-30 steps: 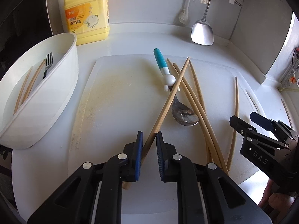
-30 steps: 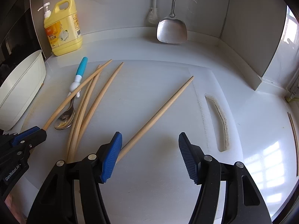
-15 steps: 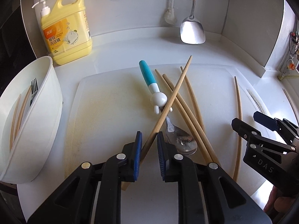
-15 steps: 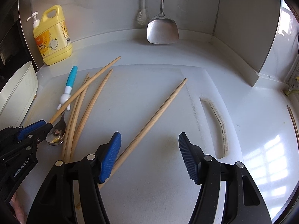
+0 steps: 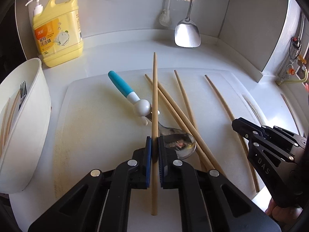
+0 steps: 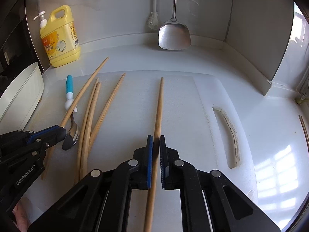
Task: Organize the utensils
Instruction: 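Lift both chopsticks and carry them over the white basin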
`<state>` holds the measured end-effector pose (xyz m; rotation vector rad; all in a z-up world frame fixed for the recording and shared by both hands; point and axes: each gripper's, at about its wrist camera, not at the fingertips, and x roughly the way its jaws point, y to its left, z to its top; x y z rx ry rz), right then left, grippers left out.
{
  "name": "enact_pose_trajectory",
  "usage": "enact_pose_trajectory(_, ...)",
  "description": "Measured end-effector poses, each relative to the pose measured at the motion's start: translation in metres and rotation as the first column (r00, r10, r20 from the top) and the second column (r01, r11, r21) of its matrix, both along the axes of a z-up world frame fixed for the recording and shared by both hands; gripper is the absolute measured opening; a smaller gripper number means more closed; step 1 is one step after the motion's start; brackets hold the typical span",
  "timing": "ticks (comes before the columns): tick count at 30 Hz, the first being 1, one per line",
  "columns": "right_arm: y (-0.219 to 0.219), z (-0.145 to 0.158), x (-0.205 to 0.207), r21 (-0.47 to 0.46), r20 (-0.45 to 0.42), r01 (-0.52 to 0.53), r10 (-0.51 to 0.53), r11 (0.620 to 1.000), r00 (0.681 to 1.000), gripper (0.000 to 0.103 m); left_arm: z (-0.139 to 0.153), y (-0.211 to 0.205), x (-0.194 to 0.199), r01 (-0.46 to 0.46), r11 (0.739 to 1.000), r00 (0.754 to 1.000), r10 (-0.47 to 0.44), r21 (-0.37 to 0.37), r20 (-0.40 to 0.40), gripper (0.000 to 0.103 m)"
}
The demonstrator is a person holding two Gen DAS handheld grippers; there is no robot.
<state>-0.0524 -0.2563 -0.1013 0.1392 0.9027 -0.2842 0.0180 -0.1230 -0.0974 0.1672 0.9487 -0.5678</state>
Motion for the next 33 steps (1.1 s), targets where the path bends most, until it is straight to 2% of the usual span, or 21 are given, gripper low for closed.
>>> enact_pose_trajectory(5, -0.002, 0.003, -0.006, 0.021, 0.017, -0.003, 0.002, 1.0, 1.0, 0.006, 0.012, 0.012, -0.003, -0.017, 0.996, 1.0, 0.016, -0.086, -0.013, 0.007)
enact_pose_trajectory(11, 0.001, 0.016, -0.008, 0.019, 0.038, -0.017, 0.017, 1.0, 0.999, 0.006, 0.024, 0.022, -0.003, -0.063, 0.993, 0.998, 0.061, -0.102, -0.019, 0.007)
enact_pose_trajectory(15, 0.007, 0.037, -0.009, 0.027, 0.058, -0.049, 0.048, 0.998, 0.997, 0.006, 0.042, 0.033, -0.004, -0.106, 0.989, 0.994, 0.104, -0.107, -0.025, 0.007)
enact_pose_trajectory(21, 0.032, 0.086, -0.002, 0.033, 0.11, -0.146, 0.142, 0.989, 0.984, 0.006, 0.088, 0.062, -0.013, -0.188, 0.976, 0.982, 0.188, -0.107, -0.014, 0.007)
enact_pose_trajectory(27, 0.084, 0.124, 0.025, 0.054, 0.151, -0.307, 0.296, 0.95, 0.943, 0.006, 0.123, 0.121, -0.019, -0.311, 0.946, 0.95, 0.312, -0.093, 0.006, 0.007)
enact_pose_trajectory(33, 0.165, 0.135, 0.074, 0.108, 0.163, -0.433, 0.414, 0.895, 0.896, 0.006, 0.123, 0.2, 0.008, -0.436, 0.899, 0.9, 0.436, -0.043, -0.01, 0.007)
